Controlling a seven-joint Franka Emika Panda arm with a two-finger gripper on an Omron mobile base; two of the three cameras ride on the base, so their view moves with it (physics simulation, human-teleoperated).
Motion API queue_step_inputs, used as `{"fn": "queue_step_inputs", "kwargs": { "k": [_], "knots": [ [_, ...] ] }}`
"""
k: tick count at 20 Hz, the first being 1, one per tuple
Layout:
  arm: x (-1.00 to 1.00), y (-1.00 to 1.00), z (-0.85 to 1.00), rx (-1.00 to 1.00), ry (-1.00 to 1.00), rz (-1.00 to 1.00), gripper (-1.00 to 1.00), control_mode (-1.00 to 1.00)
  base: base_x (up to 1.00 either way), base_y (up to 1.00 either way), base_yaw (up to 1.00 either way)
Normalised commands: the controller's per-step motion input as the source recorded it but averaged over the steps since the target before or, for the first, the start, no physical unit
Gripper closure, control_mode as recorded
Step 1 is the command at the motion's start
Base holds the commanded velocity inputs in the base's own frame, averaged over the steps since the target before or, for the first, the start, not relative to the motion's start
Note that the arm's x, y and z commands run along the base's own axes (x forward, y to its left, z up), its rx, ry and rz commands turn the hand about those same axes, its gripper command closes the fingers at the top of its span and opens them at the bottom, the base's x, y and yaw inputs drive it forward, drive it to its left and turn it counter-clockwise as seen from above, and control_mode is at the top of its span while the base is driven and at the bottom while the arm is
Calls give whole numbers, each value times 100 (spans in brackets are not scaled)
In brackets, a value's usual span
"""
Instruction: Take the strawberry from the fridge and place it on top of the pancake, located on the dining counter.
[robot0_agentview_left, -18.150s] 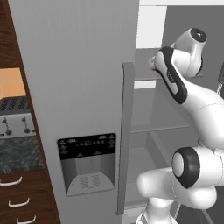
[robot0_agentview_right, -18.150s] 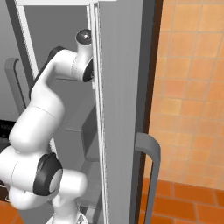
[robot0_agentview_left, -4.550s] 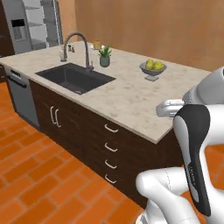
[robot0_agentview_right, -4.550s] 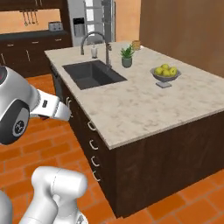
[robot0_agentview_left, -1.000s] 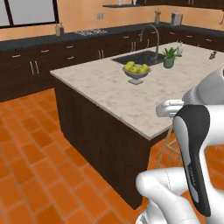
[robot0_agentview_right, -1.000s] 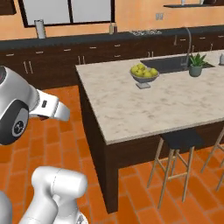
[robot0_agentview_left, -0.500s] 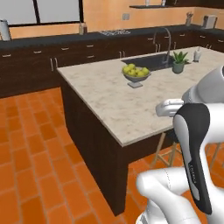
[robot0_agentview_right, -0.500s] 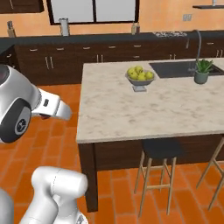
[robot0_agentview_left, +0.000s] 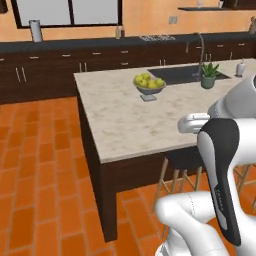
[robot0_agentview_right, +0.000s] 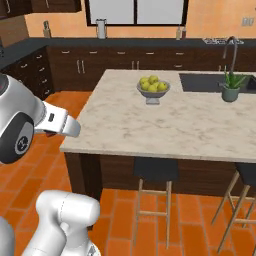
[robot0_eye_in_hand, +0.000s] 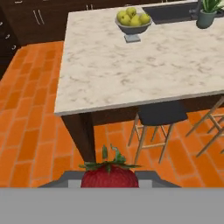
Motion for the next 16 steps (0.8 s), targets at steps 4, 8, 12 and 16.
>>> {"fn": "queue_step_inputs", "kwargs": {
  "k": [4, 8, 12, 16],
  "knots": [
    [0, 0, 0, 0, 0, 0, 100, 100, -11, -100, 42],
    [0, 0, 0, 0, 0, 0, 100, 100, -13, -100, 31],
    [0, 0, 0, 0, 0, 0, 100, 100, -25, -100, 28],
    [0, 0, 0, 0, 0, 0, 100, 100, -39, -100, 24]
  ]
}}
